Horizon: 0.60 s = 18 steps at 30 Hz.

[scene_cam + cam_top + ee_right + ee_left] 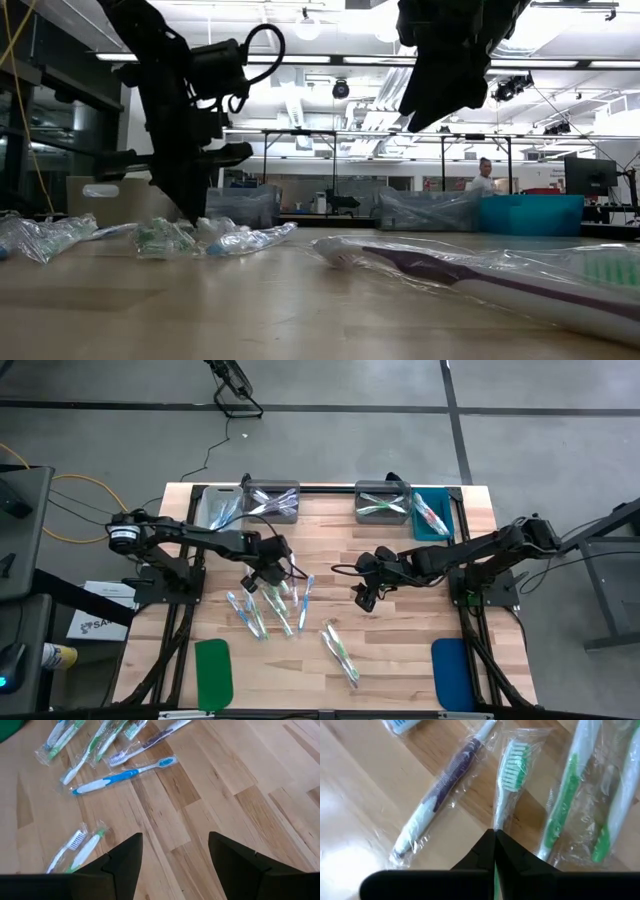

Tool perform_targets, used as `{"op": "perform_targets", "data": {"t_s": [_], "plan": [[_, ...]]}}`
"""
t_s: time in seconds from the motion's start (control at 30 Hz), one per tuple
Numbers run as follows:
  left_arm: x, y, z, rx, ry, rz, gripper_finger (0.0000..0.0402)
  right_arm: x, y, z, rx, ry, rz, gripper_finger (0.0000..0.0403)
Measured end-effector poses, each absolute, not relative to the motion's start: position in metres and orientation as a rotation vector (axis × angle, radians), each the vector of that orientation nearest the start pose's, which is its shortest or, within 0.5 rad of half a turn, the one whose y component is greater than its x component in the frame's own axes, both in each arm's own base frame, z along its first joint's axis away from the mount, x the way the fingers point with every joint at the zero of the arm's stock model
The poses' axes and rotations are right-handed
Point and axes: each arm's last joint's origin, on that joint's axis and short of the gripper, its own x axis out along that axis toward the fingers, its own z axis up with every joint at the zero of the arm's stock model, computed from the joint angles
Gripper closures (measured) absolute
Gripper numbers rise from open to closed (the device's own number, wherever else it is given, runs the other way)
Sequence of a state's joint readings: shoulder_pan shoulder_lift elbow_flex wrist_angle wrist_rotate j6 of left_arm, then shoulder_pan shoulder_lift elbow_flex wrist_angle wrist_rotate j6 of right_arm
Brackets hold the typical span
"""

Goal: Pick & Place Toothbrushes
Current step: Put the green toothbrush into the right black bin

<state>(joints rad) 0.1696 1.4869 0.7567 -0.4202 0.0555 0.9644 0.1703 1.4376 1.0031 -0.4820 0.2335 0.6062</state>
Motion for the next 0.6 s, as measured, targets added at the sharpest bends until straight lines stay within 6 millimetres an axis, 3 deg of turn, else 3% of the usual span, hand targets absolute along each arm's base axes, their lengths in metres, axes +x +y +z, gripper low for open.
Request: {"op": "perform_targets", "data": {"t_s": [0.6], "plan": [[0.242,0.041,0.196,0.777,0.979,-0.365,0.0401,0.288,0.043,0.24,0.38,0.842,-0.328,0.0183]]}}
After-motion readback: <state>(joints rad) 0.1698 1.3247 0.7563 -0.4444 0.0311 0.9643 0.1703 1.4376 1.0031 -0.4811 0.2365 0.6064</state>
